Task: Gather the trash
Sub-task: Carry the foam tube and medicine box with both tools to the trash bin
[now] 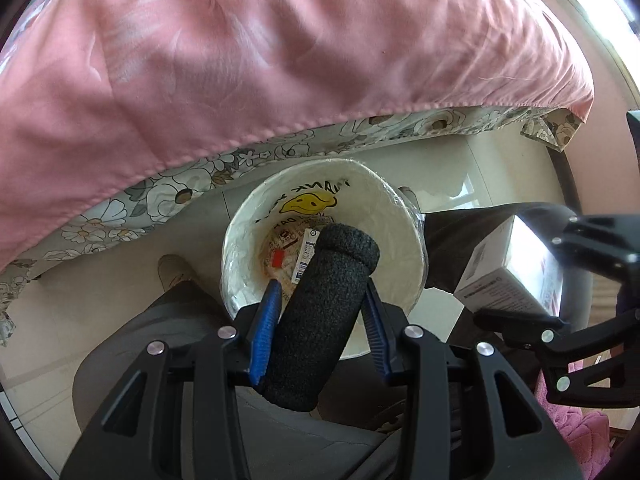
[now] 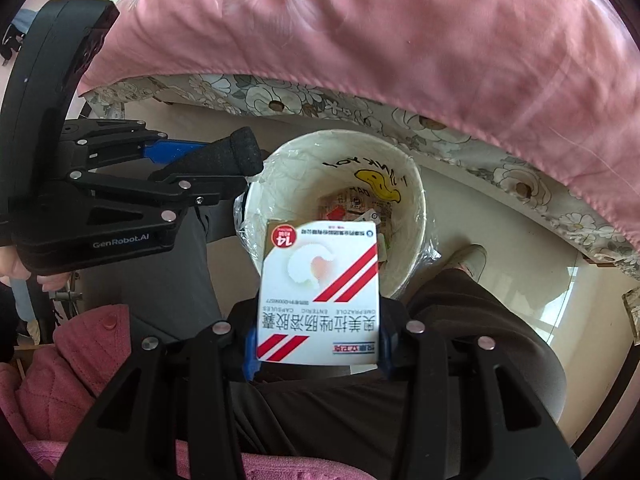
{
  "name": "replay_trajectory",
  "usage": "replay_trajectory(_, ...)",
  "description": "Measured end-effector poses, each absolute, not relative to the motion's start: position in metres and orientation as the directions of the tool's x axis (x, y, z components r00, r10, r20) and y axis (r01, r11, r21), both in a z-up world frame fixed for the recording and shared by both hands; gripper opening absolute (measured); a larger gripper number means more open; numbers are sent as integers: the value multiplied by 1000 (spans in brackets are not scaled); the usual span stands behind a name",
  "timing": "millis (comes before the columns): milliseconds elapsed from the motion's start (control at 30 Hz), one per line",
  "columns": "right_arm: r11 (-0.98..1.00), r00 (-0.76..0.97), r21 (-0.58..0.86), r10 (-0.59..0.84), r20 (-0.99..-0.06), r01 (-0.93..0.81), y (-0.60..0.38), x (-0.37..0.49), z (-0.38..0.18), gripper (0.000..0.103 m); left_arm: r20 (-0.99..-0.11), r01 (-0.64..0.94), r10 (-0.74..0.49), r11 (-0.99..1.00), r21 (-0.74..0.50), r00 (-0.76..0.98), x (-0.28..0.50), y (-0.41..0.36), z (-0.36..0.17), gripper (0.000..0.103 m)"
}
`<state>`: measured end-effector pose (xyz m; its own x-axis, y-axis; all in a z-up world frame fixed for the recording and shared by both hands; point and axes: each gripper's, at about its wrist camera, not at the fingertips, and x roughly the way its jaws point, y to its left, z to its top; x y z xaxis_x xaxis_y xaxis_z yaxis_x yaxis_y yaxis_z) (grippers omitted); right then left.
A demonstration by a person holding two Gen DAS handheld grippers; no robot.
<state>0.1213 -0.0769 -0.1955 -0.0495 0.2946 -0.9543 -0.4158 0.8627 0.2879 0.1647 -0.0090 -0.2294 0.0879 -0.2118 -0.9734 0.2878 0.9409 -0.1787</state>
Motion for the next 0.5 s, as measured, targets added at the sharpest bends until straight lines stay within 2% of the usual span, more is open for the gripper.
replay_trajectory(500, 907, -219, 344, 294, -930, -243, -68, 143, -300, 44, -976, 177, -197, 961, -210, -90, 191, -17, -323, 43)
